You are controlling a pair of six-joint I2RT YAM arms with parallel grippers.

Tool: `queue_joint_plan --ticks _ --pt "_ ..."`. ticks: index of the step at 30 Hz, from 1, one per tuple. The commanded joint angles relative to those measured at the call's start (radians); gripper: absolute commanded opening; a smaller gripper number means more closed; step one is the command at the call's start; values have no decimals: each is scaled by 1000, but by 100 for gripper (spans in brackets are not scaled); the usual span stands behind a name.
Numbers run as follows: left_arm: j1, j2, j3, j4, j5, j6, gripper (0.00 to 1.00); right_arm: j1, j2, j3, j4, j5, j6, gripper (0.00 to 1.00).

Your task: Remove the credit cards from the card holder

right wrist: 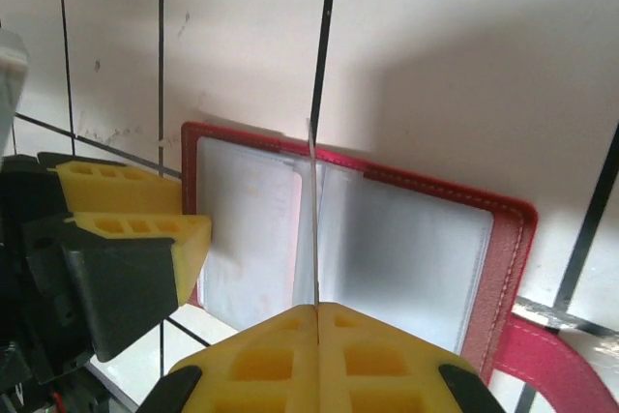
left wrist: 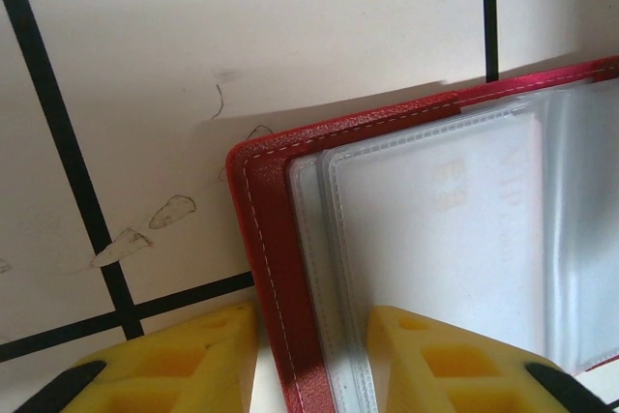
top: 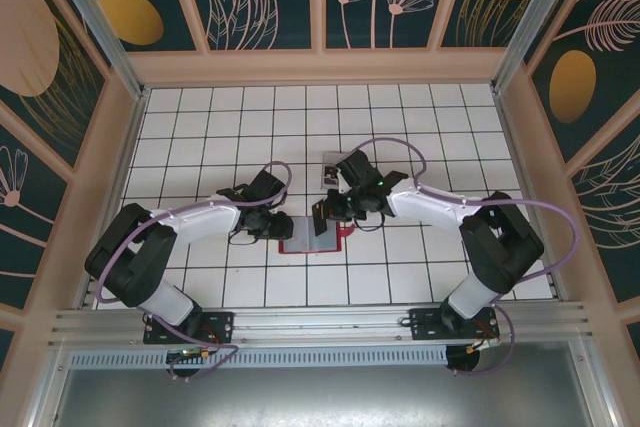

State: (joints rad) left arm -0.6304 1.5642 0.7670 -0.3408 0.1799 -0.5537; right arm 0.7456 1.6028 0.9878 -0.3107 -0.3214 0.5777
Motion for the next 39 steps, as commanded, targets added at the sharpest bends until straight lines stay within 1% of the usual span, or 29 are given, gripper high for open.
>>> queue_joint_plan --ticks 1,4,7,9,12,15,18,22,26,29,35,39 --pt "3 17 -21 -73 -52 18 36 -7 -30 76 -105 84 -146 3" --pt "1 11 -23 -75 -57 16 37 -8 -28 131 -165 128 -287 3" --pt "3 5 -25 -74 -59 15 37 -8 -24 182 -224 169 -444 0" --pt "2 0 -25 -76 -60 15 37 -8 -26 212 -260 201 -546 0" --pt "3 -7 -20 -76 -68 15 37 -10 -11 277 -333 211 -725 2" --pt "2 -8 -12 -76 -68 14 37 -28 39 366 -429 222 -872 3" --pt "2 -15 -13 -75 -71 12 37 -38 104 457 -526 270 -1009 3" --pt "2 -22 -11 -87 -77 21 37 -55 155 539 -584 329 -1188 0" --pt "2 -30 -12 -93 -87 22 37 -90 203 647 -634 310 -1300 0" --pt "2 -34 -15 -87 -82 14 38 -101 260 734 -694 298 -1355 0" --pt "3 -39 -9 -94 -92 14 39 -118 375 880 -801 277 -1422 0" --pt "2 -41 -2 -98 -94 14 40 -127 410 927 -812 279 -1463 0"
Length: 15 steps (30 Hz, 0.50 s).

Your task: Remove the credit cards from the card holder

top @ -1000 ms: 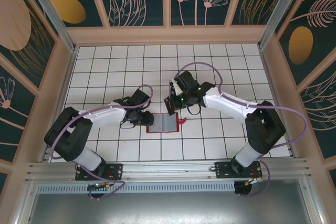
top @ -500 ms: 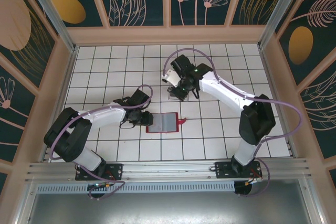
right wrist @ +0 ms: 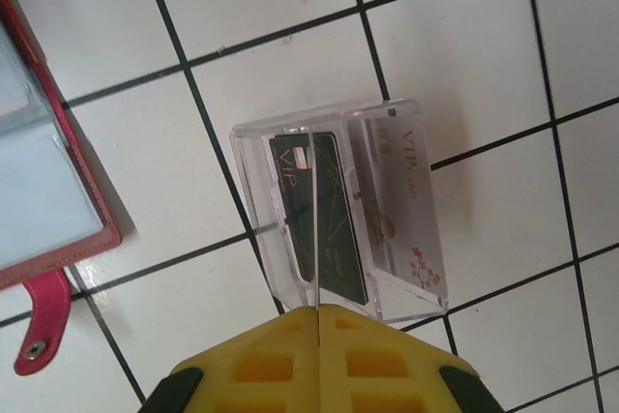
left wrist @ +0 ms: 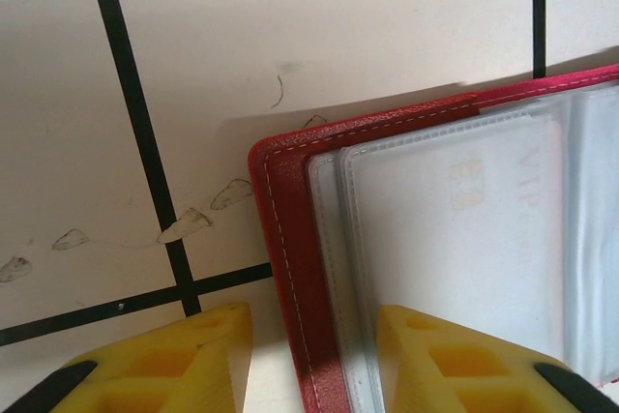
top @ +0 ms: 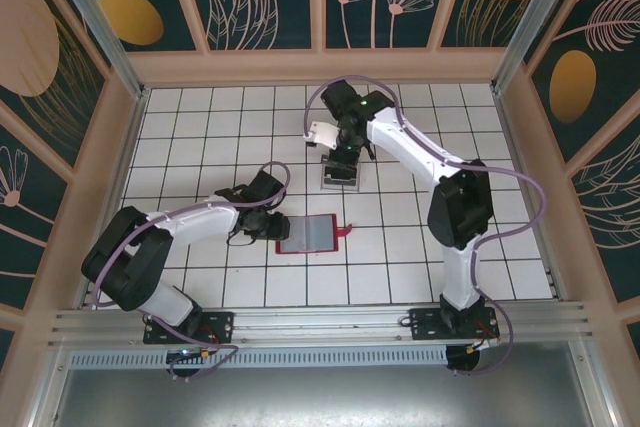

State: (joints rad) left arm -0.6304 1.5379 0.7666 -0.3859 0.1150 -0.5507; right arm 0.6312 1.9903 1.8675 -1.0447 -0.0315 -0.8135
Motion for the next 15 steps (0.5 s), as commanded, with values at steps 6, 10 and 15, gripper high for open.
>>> queue_joint_plan --ticks 6,10,15 --pt "2 -13 29 -52 -26 12 41 -15 49 46 -51 -4 -132 0" --pt "3 -4 46 -59 -24 15 41 -18 60 33 -32 -2 -162 0" --pt "2 0 54 -65 -28 17 41 -27 80 25 -23 -6 -189 0"
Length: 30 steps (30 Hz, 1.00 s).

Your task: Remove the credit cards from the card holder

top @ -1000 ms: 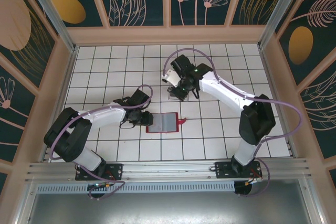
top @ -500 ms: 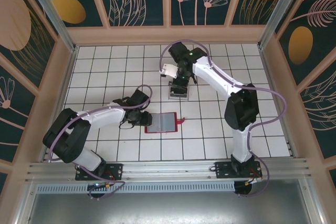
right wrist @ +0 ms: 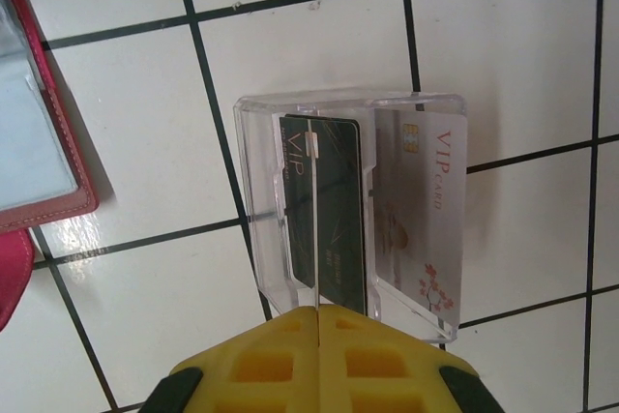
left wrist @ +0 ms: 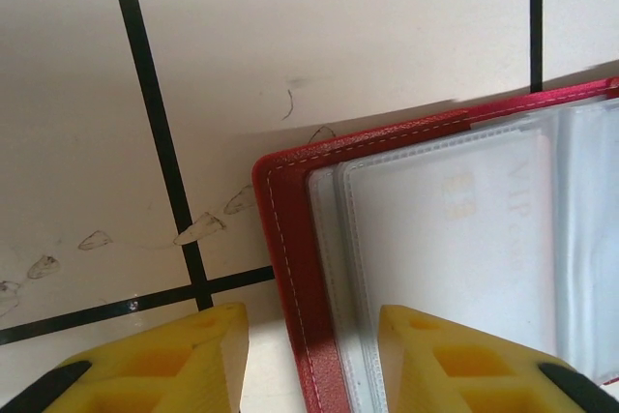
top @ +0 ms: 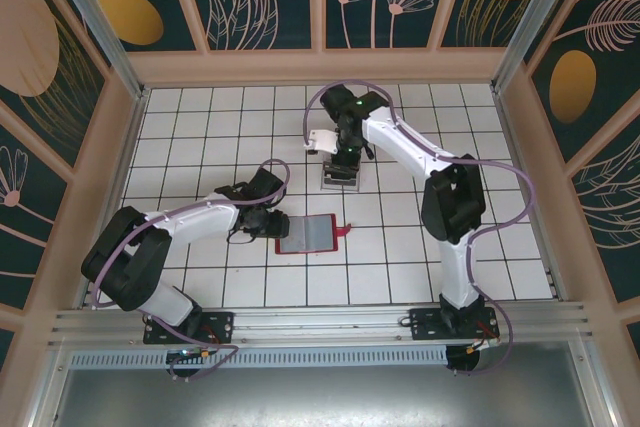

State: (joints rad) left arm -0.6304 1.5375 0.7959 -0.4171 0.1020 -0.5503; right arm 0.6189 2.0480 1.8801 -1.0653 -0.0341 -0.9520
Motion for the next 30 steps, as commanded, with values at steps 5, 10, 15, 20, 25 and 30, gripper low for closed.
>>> queue_joint_plan --ticks 5,10,15,20,25,30 --pt "2 0 29 -37 -16 12 41 -24 46 8 5 -14 -68 0" --pt "3 6 29 -38 -17 8 41 -35 73 1 4 -48 -72 0" --pt "2 9 28 -41 -18 7 41 -44 89 -19 5 -86 -67 0" --pt "2 14 22 -38 -17 2 41 -51 98 -32 21 -111 -56 0" --pt "3 10 19 -38 -21 -1 42 -54 91 -20 45 -117 -50 12" --pt "2 10 16 -36 -21 -5 42 -54 69 -22 89 -69 -49 22"
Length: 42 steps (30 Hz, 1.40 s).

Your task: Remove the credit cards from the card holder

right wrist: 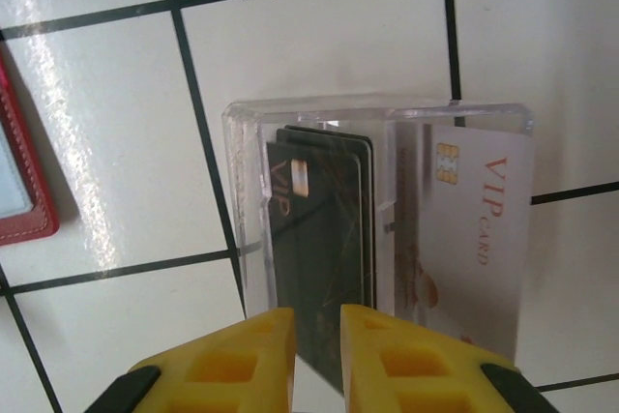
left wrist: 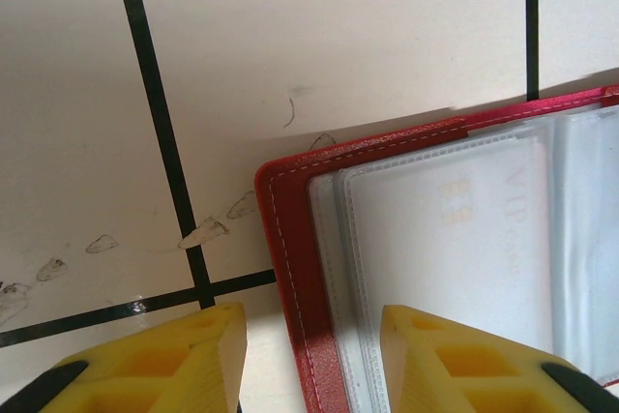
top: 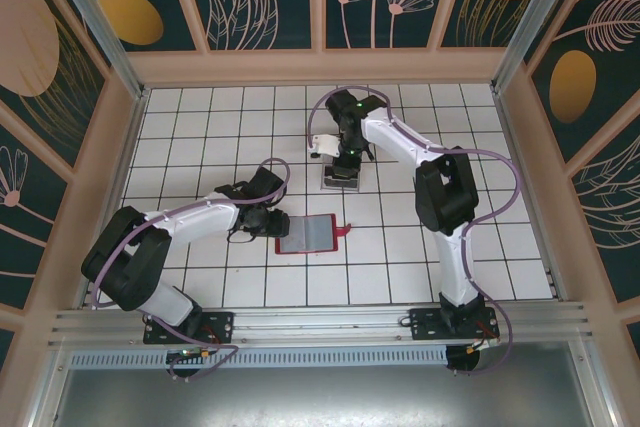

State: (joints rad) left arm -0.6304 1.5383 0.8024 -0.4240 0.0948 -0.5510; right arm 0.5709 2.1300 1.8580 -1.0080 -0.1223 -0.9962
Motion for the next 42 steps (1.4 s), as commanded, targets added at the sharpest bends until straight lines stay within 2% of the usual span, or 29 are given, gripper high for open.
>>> queue_joint_plan --ticks 1,8,17,24,30,36,42 --pt "2 8 7 -28 -13 -7 42 -6 -21 -6 42 30 -5 23" --pt "2 0 -3 -23 -15 -10 42 -3 -74 -59 132 115 4 25" --pt "2 -1 -4 -2 -16 -10 42 5 -205 -226 362 109 141 25" --pt "3 11 -2 25 11 -1 41 17 -297 -351 483 14 416 23" --pt "3 17 -5 48 38 1 41 72 -399 -524 596 -48 620 19" --pt "2 24 5 54 39 10 42 145 -462 -636 722 -10 890 16" --pt "2 -14 2 69 4 4 43 218 -468 -661 754 -23 1195 10"
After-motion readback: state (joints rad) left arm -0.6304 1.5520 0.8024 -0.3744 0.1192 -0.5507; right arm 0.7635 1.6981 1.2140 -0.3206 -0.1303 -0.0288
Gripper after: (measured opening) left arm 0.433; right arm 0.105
